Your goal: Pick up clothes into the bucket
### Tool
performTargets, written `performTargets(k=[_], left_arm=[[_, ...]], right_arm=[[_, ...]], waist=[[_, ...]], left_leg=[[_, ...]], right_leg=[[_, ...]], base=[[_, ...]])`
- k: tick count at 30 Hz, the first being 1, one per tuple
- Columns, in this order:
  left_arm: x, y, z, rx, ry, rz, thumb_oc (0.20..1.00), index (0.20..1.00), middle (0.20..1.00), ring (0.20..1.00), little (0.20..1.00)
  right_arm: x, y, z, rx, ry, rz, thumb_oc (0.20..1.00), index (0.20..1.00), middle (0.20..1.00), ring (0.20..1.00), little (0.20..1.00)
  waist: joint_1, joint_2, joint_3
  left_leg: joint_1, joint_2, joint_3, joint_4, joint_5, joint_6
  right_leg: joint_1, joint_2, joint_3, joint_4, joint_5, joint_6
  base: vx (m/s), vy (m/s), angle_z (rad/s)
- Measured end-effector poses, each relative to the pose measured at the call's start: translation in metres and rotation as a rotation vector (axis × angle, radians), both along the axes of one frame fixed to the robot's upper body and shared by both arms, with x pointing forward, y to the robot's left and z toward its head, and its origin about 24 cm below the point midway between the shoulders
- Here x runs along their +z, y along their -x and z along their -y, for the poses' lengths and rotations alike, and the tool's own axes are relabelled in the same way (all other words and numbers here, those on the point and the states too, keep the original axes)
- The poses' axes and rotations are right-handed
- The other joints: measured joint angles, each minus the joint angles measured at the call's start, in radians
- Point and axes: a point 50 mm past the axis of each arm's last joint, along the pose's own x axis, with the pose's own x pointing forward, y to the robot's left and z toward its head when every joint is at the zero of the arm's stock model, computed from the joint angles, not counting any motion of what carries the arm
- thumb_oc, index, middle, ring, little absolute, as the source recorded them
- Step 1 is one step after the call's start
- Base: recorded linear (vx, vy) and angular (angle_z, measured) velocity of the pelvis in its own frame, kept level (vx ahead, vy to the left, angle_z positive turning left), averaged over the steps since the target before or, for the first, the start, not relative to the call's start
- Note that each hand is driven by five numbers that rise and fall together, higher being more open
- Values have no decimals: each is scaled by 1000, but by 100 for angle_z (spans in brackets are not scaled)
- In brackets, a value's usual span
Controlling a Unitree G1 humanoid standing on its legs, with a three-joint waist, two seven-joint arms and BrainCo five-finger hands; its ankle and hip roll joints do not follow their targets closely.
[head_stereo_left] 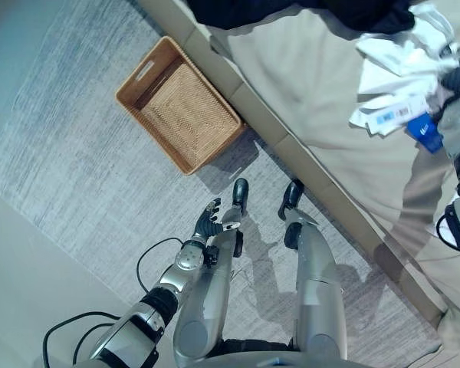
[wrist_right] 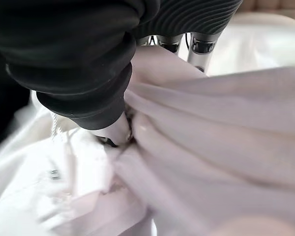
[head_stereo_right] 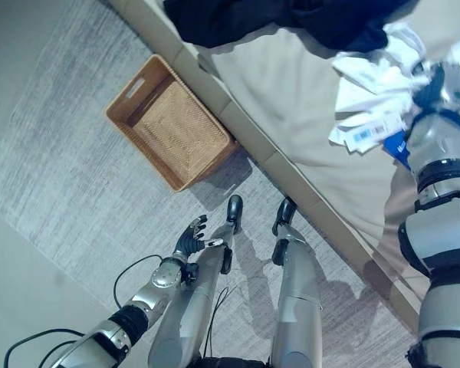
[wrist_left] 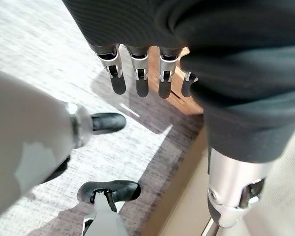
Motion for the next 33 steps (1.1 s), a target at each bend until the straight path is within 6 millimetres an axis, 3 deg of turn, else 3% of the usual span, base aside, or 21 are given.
performTargets(k=[3,6,10,13,15,18,20,26,29,33], left_arm=[[2,-1,-10,25,-8,13,1000,1000,1000,1000,1000],[4,-2,-21,53,-22,20,1000,1000,1000,1000,1000],[7,0,-53,134,-37,40,1000,1000,1000,1000,1000],[6,14,-72,158,-44,44,1000,1000,1000,1000,1000],[16,12,-80,157,-30,67,1000,1000,1000,1000,1000],[29,15,-78,133,34,116,1000,1000,1000,1000,1000],[47,9,-71,89,86,187,1000,1000,1000,1000,1000],[135,-12,-50,-134,107,464,1000,1000,1000,1000,1000],[183,-23,-39,-214,85,617,1000,1000,1000,1000,1000],[229,-26,-21,-343,5,747,1000,1000,1000,1000,1000]], right_arm=[[31,2,-26,111,85,114,200,200,200,200,200],[55,11,-36,159,131,203,200,200,200,200,200],[84,21,-45,221,95,317,200,200,200,200,200],[92,25,-59,301,105,367,200,200,200,200,200],[97,29,-54,292,78,392,200,200,200,200,200],[94,30,-55,315,58,398,200,200,200,200,200],[94,31,-53,316,43,403,200,200,200,200,200],[79,24,-70,417,60,288,200,200,200,200,200],[68,19,-75,455,71,196,200,200,200,200,200],[47,16,-88,557,64,71,200,200,200,200,200]], waist=[[-38,-18,6],[-30,-42,6],[-63,-93,2],[-65,-122,-27],[-78,-146,-49],[-86,-150,-115],[-85,-141,-162],[-92,-99,-279],[-86,-98,-299],[-89,-99,-327]], left_leg=[[58,7,19,-3,-2,2],[154,29,57,-18,-16,20],[340,56,93,-107,-14,21],[463,71,124,-173,-16,20],[534,80,143,-217,-13,16],[611,80,144,-282,-4,13],[664,81,144,-322,10,4],[789,92,147,-378,11,1],[821,93,159,-378,9,-1],[851,92,166,-378,2,-11]], right_leg=[[59,15,19,-31,19,6],[156,43,49,-85,41,18],[345,90,85,-229,91,40],[478,114,110,-341,118,60],[553,125,110,-403,130,66],[637,133,108,-486,168,55],[689,138,106,-528,183,44],[794,153,105,-553,186,38],[826,156,108,-553,185,38],[854,154,114,-553,167,48]], base=[[-4,69,-21],[3,33,-44],[94,12,-33],[114,-18,-40],[213,-20,-23],[89,-6,-5],[94,-8,0],[87,-13,-2],[52,-17,-5],[36,-9,-5]])
